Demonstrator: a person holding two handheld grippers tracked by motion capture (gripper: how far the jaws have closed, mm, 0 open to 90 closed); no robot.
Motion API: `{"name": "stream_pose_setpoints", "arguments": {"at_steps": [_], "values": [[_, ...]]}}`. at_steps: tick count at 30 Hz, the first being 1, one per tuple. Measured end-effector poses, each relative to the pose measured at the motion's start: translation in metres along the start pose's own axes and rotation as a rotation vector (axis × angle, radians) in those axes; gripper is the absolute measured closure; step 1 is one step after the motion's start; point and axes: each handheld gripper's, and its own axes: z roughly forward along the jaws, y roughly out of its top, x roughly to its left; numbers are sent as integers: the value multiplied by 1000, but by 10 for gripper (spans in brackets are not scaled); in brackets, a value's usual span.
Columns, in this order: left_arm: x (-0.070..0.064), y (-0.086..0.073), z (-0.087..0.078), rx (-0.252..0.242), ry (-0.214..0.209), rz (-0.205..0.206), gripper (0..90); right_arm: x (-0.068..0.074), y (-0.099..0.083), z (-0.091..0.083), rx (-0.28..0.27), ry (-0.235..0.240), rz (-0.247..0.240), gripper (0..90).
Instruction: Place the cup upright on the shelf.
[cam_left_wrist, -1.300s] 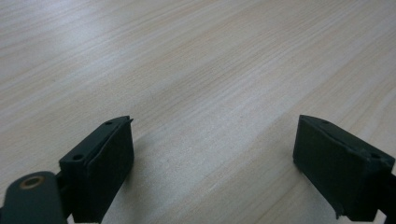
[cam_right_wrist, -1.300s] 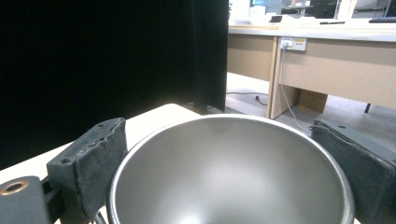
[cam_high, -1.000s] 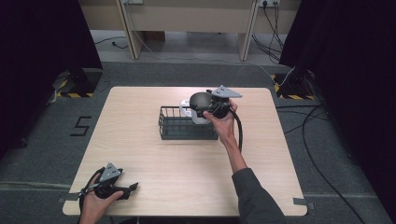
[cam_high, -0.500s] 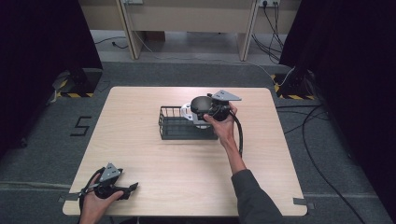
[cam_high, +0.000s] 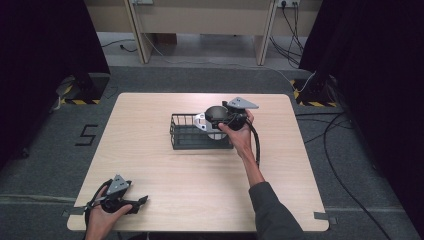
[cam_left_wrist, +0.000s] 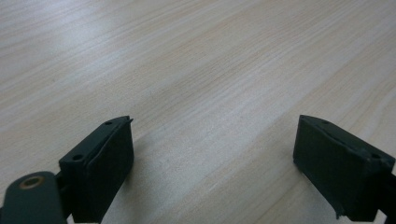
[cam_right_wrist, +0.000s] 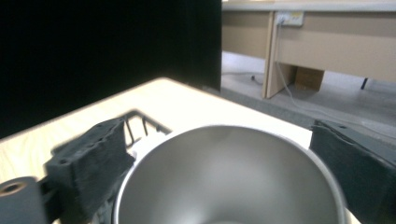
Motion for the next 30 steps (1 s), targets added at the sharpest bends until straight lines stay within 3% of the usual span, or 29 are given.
{"name": "stream_pose_setpoints", "arguments": {"at_steps": [8,14,23,30], "values": [[0,0,0,0,0,0,116,5,12,-8,-10,26,-24,153],[0,0,0,0,0,0,116,7,12,-11,2,3,-59,149],[0,0,0,0,0,0,116,11,13,-27,-17,1,-58,151],[0,0,0,0,0,0,116,25,11,-40,0,17,-39,154]]}}
